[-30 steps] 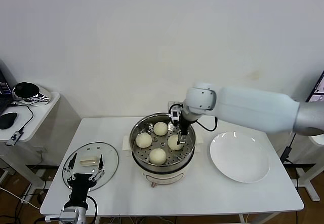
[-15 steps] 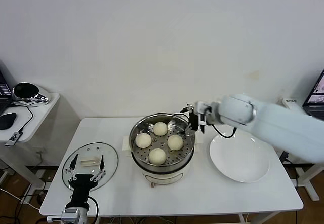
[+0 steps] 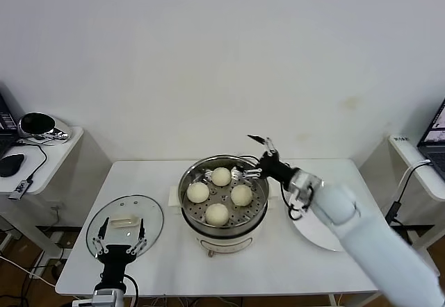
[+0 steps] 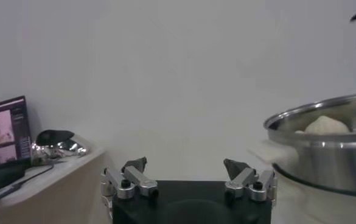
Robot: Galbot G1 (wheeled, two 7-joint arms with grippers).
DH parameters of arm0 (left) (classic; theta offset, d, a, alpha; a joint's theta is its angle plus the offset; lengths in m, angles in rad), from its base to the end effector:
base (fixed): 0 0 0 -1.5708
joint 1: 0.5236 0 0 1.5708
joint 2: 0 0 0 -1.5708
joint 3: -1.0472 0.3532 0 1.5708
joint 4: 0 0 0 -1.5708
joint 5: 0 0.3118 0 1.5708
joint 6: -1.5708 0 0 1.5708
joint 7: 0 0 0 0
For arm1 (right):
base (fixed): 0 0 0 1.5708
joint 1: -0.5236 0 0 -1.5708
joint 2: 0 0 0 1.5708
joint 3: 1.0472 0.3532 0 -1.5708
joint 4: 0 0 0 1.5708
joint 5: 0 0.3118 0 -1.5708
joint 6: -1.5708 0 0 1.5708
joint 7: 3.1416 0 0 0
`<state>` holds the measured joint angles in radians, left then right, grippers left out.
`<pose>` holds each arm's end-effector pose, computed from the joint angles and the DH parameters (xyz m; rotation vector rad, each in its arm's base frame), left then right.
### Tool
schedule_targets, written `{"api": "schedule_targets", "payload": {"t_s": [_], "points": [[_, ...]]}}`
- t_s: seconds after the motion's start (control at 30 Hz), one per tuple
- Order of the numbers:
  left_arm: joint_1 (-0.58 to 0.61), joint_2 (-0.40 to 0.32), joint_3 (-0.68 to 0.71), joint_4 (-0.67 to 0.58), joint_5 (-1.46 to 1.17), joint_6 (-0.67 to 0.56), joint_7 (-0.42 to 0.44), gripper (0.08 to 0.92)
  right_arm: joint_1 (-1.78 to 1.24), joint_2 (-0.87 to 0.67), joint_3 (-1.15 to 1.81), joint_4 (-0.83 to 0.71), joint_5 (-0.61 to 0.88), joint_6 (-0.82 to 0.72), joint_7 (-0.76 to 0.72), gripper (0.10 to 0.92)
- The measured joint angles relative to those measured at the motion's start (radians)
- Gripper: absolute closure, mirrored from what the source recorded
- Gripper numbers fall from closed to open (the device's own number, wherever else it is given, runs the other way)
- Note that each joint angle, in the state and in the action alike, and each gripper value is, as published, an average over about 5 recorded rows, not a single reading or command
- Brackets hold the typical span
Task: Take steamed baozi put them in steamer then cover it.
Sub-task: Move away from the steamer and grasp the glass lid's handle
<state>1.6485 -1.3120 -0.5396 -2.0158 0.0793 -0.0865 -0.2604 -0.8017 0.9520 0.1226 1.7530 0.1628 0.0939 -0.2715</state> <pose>0.1129 0.0604 -0.3328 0.1912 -3.0751 -0.4830 0.3495 -0.0746 -0.2332 -0.9455 2.6163 -0.6933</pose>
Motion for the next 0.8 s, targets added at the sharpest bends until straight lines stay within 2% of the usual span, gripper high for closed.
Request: {"api": "schedule_targets", "payload": {"t_s": [0.3, 0.57, 0.8], "points": [[0.001, 0.027, -0.031, 0.049, 0.236, 0.018, -0.048, 0.177, -0.401, 0.226, 0.475, 0.041, -0.081, 0.097, 0.032, 0.203], [0.026, 0.098, -0.097, 0.107, 0.617, 0.023, -0.029, 0.177, -0.600, 0.329, 0.753, 0.092, -0.065, 0.043, 0.079, 0.203], [0.005, 0.175, -0.121, 0.201, 0.905, 0.015, -0.022, 0.177, -0.668, 0.383, 0.859, 0.110, -0.032, -0.004, 0.106, 0.203]]}}
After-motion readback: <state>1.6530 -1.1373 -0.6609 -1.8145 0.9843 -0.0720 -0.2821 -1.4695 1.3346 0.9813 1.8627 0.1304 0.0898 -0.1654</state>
